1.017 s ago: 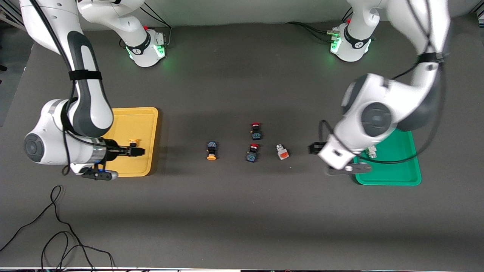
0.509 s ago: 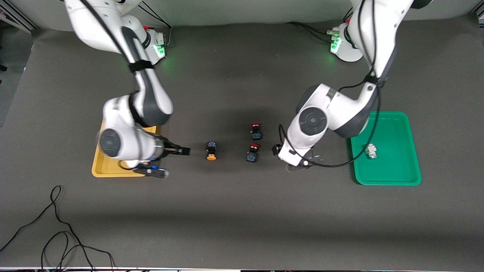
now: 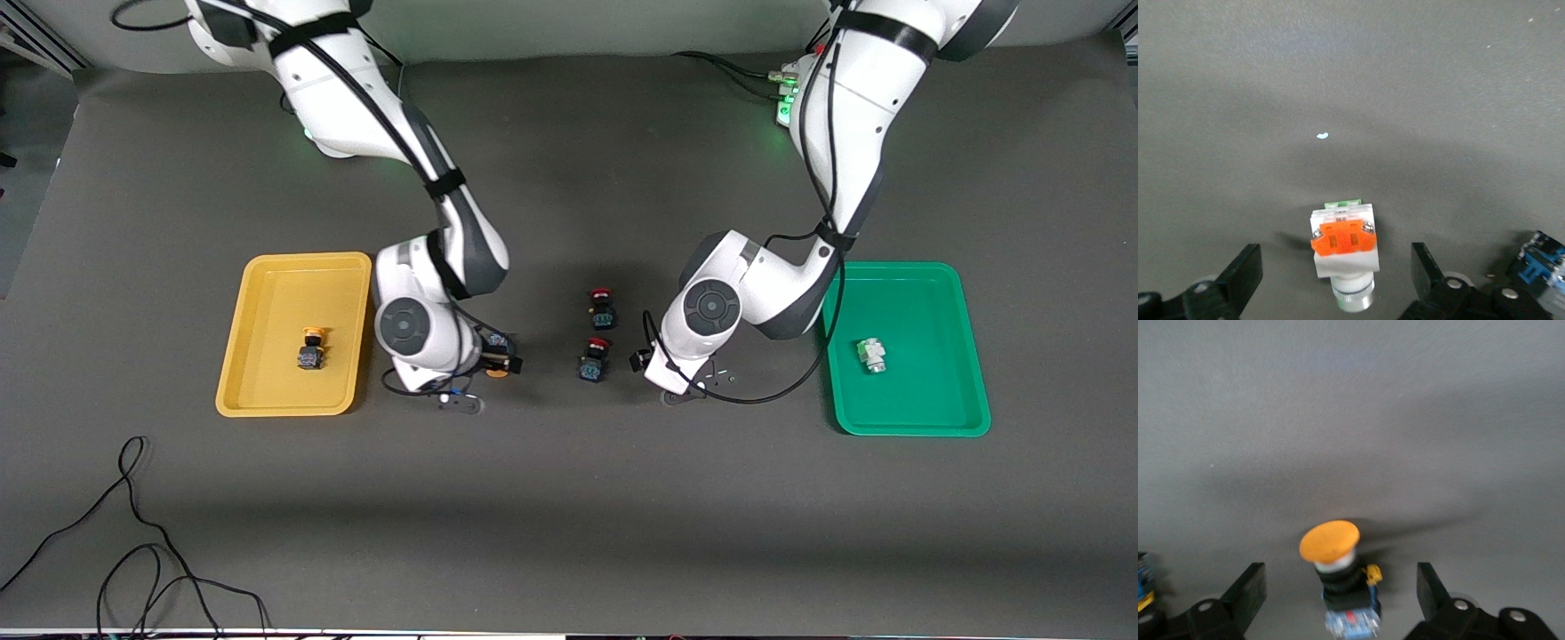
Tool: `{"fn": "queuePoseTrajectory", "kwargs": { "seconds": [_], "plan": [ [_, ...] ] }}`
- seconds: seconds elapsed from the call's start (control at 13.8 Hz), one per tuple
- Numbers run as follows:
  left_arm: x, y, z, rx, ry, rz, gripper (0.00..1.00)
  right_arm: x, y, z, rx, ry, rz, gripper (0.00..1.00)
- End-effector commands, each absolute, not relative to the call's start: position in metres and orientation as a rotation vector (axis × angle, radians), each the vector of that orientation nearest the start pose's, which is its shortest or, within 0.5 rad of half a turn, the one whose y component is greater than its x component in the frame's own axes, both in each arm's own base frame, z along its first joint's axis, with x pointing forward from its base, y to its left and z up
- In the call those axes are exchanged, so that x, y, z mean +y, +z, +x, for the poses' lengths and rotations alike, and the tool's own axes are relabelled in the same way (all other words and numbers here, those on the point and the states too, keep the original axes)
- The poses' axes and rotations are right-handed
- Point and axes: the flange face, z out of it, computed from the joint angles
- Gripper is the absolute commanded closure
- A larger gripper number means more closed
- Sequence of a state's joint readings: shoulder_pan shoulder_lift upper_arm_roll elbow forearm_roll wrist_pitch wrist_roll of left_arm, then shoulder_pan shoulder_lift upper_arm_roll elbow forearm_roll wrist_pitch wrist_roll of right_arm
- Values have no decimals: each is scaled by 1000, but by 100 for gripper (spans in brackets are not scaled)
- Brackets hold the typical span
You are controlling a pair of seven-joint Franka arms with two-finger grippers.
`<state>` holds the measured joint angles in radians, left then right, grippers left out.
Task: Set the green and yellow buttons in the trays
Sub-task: 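Reach the left gripper to the white button while the right gripper reaches another orange button, then grasp the white button with the left gripper while the right gripper grasps the orange button, then carry the white button to the green tray while the right gripper carries orange button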
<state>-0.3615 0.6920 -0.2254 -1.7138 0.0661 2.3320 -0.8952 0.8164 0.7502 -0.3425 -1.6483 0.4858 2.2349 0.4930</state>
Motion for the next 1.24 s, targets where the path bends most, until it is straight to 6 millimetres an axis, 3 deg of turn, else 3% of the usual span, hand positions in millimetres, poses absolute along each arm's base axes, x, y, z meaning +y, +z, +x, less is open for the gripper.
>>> {"fn": "queuePoseTrajectory", "kwargs": {
  "seconds": [0.0,0.07,0.15,0.22,0.36,0.44,0.65,0.8,0.94,1.16],
  "plan": [
    [-358,193,560,-517,142,-3120,31,353,168,584,427,215,-3024,1],
    [-357,194,561,-519,145,-3118,44,358,166,580,412,220,-3030,17],
    [-356,193,561,-520,148,-3115,57,360,164,577,391,225,-3035,70],
    [-355,195,562,-524,146,-3113,68,361,165,577,406,225,-3032,100],
    [-352,204,566,-536,137,-3114,75,360,171,579,409,220,-3025,100],
    [-349,219,572,-539,112,-3122,75,360,177,582,401,205,-3023,100],
    [-326,302,585,-496,121,-3092,78,345,208,592,391,240,-3014,100],
    [-305,359,584,-425,131,-3093,79,315,244,604,353,306,-3002,100],
    [-286,404,577,-369,163,-3115,82,271,280,613,285,384,-2997,100],
    [-215,435,582,-253,253,-3113,83,197,323,619,188,494,-2989,100]
  ]
}}
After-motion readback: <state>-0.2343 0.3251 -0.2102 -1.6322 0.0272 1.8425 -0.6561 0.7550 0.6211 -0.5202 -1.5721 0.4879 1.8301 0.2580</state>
